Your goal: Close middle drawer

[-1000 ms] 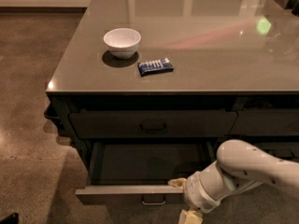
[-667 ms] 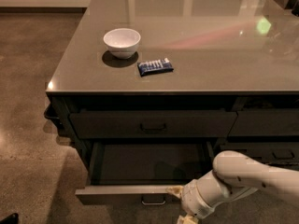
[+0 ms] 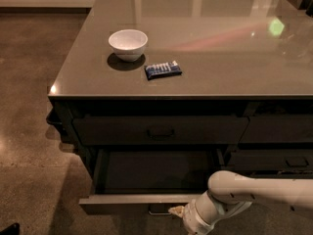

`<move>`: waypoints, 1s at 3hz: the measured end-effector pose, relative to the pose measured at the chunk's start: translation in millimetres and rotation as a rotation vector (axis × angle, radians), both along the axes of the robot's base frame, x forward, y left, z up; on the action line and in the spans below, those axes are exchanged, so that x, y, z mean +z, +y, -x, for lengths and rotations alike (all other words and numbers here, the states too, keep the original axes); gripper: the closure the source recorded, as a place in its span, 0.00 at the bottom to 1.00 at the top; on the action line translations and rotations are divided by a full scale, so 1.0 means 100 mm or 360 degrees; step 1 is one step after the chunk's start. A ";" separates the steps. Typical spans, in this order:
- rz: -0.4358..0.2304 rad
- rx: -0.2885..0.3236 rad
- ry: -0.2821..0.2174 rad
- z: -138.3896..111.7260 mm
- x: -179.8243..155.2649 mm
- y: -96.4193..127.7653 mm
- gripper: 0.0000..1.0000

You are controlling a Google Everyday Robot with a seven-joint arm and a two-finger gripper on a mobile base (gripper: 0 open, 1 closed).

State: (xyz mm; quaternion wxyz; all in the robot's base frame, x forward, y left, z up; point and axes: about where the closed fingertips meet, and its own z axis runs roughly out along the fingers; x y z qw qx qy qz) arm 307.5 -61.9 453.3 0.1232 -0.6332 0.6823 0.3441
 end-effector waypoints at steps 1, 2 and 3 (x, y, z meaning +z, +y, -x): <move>0.0119 -0.0037 -0.0017 -0.03 -0.31 -0.18 0.00; 0.0119 -0.0037 -0.0017 -0.03 -0.31 -0.18 0.00; 0.0147 -0.0040 -0.0071 -0.24 -0.40 -0.15 0.00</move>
Offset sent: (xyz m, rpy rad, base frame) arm 0.0015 -0.0128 -0.0231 -0.0540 -0.0057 -0.0156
